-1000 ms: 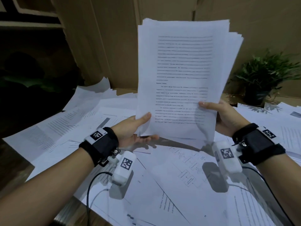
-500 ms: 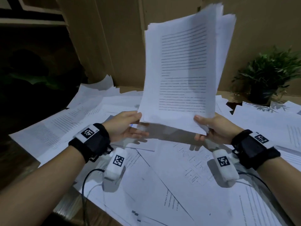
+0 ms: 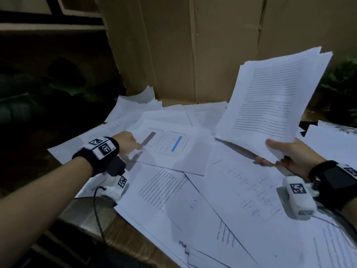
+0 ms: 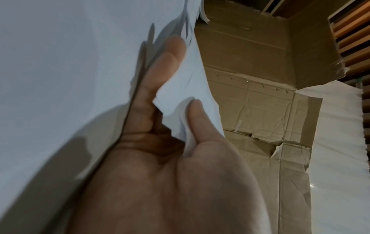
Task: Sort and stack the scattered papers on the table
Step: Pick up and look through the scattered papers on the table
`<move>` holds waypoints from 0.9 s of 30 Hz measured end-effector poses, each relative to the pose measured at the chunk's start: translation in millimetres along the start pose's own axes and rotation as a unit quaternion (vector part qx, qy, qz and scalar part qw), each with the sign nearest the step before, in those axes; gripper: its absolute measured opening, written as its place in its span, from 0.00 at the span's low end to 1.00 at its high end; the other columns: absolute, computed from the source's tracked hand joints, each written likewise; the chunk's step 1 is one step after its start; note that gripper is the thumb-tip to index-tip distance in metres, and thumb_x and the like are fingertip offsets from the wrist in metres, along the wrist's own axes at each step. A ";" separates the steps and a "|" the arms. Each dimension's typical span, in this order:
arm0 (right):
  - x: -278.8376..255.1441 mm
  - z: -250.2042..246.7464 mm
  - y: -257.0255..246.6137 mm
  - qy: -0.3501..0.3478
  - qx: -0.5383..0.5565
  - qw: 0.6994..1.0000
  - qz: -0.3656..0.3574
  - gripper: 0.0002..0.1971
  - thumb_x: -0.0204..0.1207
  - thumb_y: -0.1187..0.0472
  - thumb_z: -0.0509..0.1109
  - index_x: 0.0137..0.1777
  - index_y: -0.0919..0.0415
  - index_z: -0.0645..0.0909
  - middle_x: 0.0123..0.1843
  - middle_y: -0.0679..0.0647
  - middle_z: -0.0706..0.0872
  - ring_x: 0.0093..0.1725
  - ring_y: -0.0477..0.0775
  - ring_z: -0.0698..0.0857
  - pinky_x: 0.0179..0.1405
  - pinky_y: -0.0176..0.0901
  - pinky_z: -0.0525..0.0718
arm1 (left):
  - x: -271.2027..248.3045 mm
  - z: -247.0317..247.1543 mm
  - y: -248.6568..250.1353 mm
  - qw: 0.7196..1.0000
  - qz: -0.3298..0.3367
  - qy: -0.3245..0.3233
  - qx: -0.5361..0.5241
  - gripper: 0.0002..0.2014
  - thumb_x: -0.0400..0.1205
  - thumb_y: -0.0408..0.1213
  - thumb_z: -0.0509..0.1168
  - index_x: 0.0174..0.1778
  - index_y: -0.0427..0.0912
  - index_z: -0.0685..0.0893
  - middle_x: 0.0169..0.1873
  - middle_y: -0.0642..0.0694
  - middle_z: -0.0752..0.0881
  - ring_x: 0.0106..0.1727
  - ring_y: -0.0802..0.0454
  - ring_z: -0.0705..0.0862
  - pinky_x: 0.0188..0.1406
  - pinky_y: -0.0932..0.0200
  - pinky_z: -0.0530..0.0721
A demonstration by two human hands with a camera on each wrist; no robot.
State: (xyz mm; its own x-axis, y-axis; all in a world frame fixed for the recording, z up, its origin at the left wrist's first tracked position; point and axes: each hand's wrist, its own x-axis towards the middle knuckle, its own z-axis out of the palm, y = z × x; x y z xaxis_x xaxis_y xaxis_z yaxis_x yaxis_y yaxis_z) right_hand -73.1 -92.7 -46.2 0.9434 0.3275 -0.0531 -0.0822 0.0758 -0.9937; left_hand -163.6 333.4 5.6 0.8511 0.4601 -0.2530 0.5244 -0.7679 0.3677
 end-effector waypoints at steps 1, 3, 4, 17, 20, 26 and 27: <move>0.5 -0.8 0.5 0.005 -0.002 1.000 0.004 0.21 0.84 0.69 0.65 0.75 0.52 0.76 0.64 0.66 0.88 0.51 0.83 0.87 0.57 0.79 0.84 | 2.8 0.4 -0.2 1.000 -0.005 0.005 -0.003 0.15 0.84 0.46 0.67 0.56 0.38 0.78 0.46 0.42 0.77 0.48 0.45 0.76 0.38 0.57 0.73; 2.8 -3.1 2.1 0.002 -0.016 1.000 0.008 0.19 0.84 0.70 0.65 0.71 0.52 0.80 0.63 0.62 0.89 0.54 0.81 0.87 0.60 0.83 0.80 | 8.2 1.4 -3.0 1.000 -0.031 0.000 -0.006 0.27 0.81 0.50 0.70 0.69 0.35 0.76 0.55 0.40 0.80 0.55 0.44 0.76 0.48 0.56 0.74; 2.9 -3.8 2.2 -0.001 -0.021 1.000 0.012 0.19 0.84 0.70 0.65 0.70 0.52 0.81 0.62 0.60 0.90 0.56 0.82 0.86 0.61 0.83 0.80 | 9.0 2.6 -4.5 0.999 -0.044 -0.002 -0.004 0.34 0.79 0.52 0.72 0.74 0.33 0.72 0.65 0.37 0.79 0.60 0.42 0.77 0.55 0.54 0.75; 8.0 -3.7 3.9 0.011 -0.048 0.999 0.007 0.20 0.82 0.74 0.65 0.71 0.56 0.79 0.55 0.45 0.92 0.48 0.43 0.92 0.50 0.42 0.83 | 20.1 2.2 -10.6 0.968 -0.045 0.077 -0.235 0.31 0.75 0.32 0.78 0.73 0.30 0.76 0.67 0.32 0.82 0.62 0.37 0.84 0.61 0.44 0.84; 8.9 -5.0 4.3 0.011 -0.039 0.999 0.009 0.22 0.83 0.74 0.64 0.74 0.57 0.77 0.60 0.47 0.90 0.49 0.42 0.92 0.49 0.40 0.82 | 14.9 6.0 -5.2 0.888 0.012 0.120 -0.443 0.09 0.83 0.30 0.68 0.58 0.34 0.82 0.60 0.32 0.85 0.54 0.38 0.86 0.47 0.49 0.90; 11.7 -8.6 8.2 0.011 -0.020 1.000 0.000 0.23 0.83 0.74 0.64 0.76 0.58 0.76 0.63 0.48 0.90 0.54 0.46 0.92 0.41 0.33 0.89 | -3.4 13.8 7.9 0.725 -0.006 -0.090 -0.683 0.17 0.80 0.43 0.71 0.60 0.36 0.85 0.60 0.34 0.88 0.59 0.36 0.87 0.55 0.40 0.88; 12.4 -8.8 9.0 0.006 -0.018 1.000 -0.003 0.24 0.82 0.74 0.64 0.77 0.58 0.76 0.65 0.50 0.89 0.55 0.47 0.91 0.42 0.34 0.89 | -5.6 17.4 11.9 0.713 0.000 -0.079 -0.696 0.15 0.79 0.40 0.72 0.58 0.36 0.86 0.61 0.35 0.88 0.61 0.36 0.87 0.58 0.41 0.87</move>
State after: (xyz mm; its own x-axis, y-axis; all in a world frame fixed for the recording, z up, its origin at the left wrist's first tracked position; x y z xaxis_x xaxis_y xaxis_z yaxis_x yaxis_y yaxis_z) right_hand -59.3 -96.2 -56.7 0.9478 0.3152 -0.0475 -0.0644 0.0435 -0.9970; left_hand -162.5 314.0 -4.2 0.8951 0.3202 -0.3103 0.1344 0.4698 0.8725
